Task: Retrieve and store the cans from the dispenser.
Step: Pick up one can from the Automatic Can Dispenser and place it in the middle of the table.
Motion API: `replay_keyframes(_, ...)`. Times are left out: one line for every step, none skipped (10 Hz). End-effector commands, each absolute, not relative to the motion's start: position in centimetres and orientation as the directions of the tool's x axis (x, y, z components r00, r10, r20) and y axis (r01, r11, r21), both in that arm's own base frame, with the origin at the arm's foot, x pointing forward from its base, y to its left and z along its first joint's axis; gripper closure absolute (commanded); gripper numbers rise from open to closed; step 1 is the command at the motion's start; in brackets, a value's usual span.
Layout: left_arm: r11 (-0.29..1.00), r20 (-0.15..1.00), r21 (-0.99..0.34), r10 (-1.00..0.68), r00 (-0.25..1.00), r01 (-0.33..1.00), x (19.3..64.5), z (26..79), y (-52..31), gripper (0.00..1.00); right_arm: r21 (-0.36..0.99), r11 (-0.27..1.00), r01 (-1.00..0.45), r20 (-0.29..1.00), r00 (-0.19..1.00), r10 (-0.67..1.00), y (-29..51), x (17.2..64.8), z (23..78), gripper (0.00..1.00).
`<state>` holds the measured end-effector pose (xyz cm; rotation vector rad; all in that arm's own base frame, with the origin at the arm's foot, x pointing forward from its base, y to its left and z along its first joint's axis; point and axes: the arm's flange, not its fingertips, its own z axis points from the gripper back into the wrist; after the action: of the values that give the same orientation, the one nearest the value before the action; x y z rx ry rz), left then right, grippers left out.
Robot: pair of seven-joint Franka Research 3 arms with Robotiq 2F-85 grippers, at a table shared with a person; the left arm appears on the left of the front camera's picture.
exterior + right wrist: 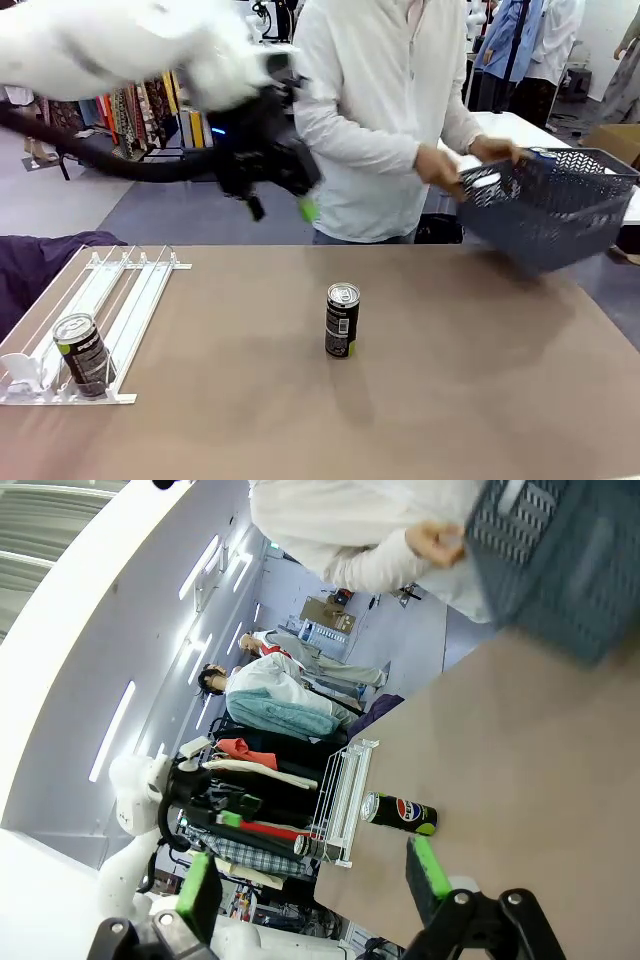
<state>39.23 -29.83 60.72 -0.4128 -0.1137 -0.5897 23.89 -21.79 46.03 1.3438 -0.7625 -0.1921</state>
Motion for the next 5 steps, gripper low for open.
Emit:
replay_keyframes(0.692,0.235,-0.544,-0.417,0.878,0.475,38.3,60.4,-18.3,0.00,0.916,0.242,-0.319,0.401,0.731,-0.552,-21.7,24.2,46.4,0.00)
replay_keyframes(0.680,0.260,-0.612,-0.310,0.915,0.404,37.5,60.6,-12.6,0.00,0.916,0.242,-0.319,0.401,0.731,-0.552,-21.7,24.2,46.4,0.00)
replay_keyframes(0.620,0.279,-0.689,-0.253,0.927,0.376,36.4,60.2,-6.9,0.00,0.916,0.242,-0.319,0.401,0.731,-0.552,-21.7,24.2,46.4,0.00)
replay_keyframes(0.542,0.258,-0.784,-0.159,0.953,0.303,35.8,58.5,-1.4,0.00,0.916,0.242,-0.319,0.401,0.731,-0.552,-21.7,24.2,46.4,0.00)
replay_keyframes(0.499,0.225,-0.837,-0.062,0.972,0.225,35.2,56.5,2.4,0.00,0.916,0.242,-0.319,0.401,0.731,-0.552,-21.7,24.2,46.4,0.00)
